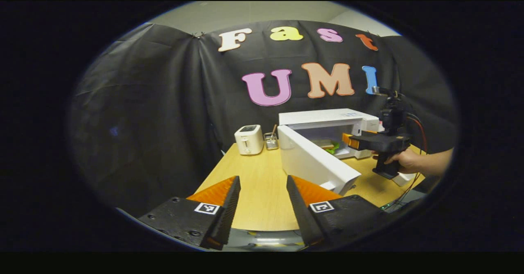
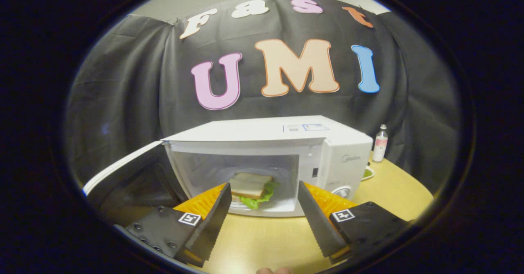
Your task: Open the microwave oven with the left hand, put the food in, and close the microwave oven.
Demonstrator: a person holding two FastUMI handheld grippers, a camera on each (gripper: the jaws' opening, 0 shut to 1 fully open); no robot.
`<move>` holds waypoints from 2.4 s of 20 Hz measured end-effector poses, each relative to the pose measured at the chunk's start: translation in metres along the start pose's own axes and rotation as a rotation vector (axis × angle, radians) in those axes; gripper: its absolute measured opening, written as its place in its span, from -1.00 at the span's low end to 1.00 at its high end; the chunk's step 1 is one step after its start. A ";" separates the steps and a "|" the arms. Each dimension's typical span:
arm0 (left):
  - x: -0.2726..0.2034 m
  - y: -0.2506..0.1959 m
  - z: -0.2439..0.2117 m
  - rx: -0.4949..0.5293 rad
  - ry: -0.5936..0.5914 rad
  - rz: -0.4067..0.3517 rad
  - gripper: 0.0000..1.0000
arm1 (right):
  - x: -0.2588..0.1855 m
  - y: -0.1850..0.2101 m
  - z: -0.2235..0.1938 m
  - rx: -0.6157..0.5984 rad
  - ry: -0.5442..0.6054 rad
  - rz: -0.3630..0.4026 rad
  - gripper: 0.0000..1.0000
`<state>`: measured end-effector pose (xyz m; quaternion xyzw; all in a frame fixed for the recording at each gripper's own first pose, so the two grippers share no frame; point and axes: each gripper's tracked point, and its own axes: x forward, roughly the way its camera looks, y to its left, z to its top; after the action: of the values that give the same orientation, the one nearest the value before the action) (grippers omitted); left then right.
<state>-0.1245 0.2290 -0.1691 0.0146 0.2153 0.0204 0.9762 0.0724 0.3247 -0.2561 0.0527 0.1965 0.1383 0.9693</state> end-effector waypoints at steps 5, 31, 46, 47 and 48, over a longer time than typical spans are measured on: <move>0.013 -0.002 -0.019 0.021 0.016 0.003 -0.74 | -0.057 -0.029 0.059 -0.051 -0.068 0.007 0.83; 0.075 -0.091 -0.043 0.004 0.028 -0.146 -1.00 | -0.153 -0.121 0.160 -0.056 -0.214 -0.039 0.99; 0.111 -0.162 -0.022 0.007 -0.007 -0.275 -1.00 | -0.159 -0.140 0.190 -0.049 -0.246 -0.052 0.82; 0.116 -0.167 -0.025 0.018 0.001 -0.282 -1.00 | -0.159 -0.139 0.190 -0.050 -0.244 -0.050 0.82; 0.121 -0.170 -0.024 0.026 -0.001 -0.288 -1.00 | -0.158 -0.138 0.190 -0.052 -0.245 -0.048 0.82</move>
<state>-0.0195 0.0650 -0.2475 -0.0039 0.2150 -0.1227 0.9689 0.0422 0.1380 -0.0461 0.0395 0.0743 0.1128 0.9900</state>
